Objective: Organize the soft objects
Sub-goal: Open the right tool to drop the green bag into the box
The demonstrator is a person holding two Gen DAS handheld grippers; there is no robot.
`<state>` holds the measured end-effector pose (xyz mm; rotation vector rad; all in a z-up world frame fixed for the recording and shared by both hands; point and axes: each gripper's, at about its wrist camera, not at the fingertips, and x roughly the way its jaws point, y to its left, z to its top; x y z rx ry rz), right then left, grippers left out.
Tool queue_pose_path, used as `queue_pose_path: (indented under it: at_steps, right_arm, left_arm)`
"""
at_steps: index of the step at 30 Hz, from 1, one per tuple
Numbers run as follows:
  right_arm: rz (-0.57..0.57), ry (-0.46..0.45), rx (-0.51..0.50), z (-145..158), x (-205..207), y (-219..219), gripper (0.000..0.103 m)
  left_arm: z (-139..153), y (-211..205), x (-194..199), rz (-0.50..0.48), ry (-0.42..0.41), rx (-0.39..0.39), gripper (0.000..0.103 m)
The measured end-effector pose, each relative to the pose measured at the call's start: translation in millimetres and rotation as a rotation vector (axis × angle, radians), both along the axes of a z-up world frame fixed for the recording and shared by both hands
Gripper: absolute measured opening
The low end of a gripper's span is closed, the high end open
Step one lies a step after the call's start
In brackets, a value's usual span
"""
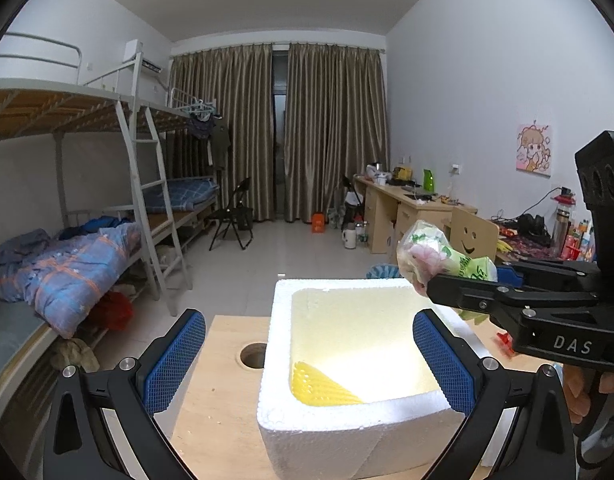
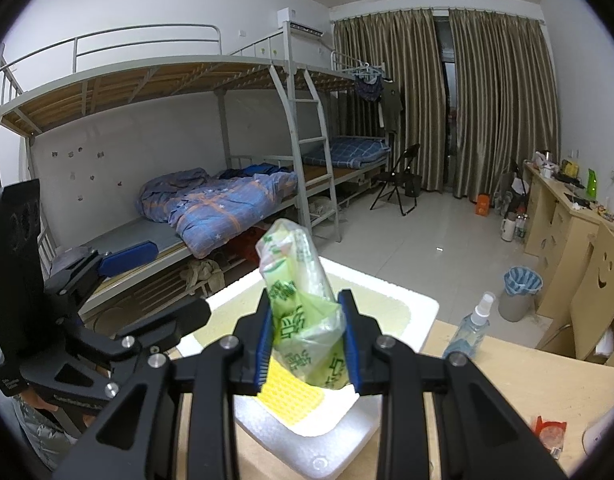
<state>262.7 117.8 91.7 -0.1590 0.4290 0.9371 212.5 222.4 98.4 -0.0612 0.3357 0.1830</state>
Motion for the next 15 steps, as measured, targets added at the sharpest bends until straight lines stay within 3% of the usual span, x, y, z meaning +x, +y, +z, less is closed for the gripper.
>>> queue_pose_path:
  at_steps: [3,7,15]
  right_arm:
    - [0.007,0.009,0.013,0.0,4.1,-0.7,0.041]
    - [0.004,0.018,0.03,-2.3,6.7,-0.8,0.069]
    - [-0.008,0.03,0.038,-3.3,9.2,-0.5,0.085]
  left_arm:
    - [-3.8,5.4,-1.0,0.003,0.004,-0.027,0.103]
    - [-7.9,7.6,-2.9,0.008,-0.001,-0.044,0.103]
    - [-9.1,3.5,-10.0,0.019,-0.014,-0.018,0.103]
